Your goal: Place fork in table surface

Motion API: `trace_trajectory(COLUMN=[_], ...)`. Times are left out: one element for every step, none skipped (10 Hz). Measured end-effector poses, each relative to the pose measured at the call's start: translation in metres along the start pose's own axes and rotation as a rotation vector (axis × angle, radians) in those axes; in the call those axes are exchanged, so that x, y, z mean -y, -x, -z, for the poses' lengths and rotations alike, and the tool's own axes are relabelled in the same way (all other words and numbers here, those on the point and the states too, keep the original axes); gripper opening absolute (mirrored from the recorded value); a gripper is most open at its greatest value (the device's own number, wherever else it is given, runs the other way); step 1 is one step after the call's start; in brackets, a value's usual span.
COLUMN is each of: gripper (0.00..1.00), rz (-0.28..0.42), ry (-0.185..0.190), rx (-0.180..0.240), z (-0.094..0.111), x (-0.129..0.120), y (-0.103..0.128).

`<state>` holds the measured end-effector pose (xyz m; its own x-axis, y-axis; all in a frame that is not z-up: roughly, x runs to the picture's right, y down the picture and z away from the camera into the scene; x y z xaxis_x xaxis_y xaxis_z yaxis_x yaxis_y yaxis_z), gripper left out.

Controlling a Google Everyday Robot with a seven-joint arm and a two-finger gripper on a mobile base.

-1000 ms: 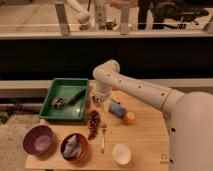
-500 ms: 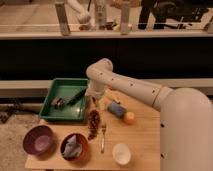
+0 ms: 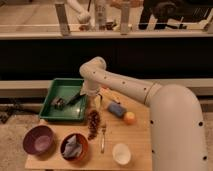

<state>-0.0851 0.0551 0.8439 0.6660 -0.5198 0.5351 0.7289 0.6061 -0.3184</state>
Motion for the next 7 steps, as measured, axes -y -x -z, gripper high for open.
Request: trace_trajectory(gripper=[0.80,0.80,0.80,0.80,0.80,0.80,0.80], rz=[0.005,0.021,0.044,0.070,0.092,0.124,0.154], ry=[-0.008,-0.018,-0.034,-0.040,-0.040,-0.029,-0.015], rx=[0.017,0.036,0.058,0.068,0.068,0.062,0.054], z=[0.001,0.001,0.003,0.004,0.005,0.003,0.001], x=[-0.005,-0.016,-0.031,-0.042,-0.049,-0.058,-0.067], y=[0.002,0.005,0.010,0.014,0.018,0.024,0.029])
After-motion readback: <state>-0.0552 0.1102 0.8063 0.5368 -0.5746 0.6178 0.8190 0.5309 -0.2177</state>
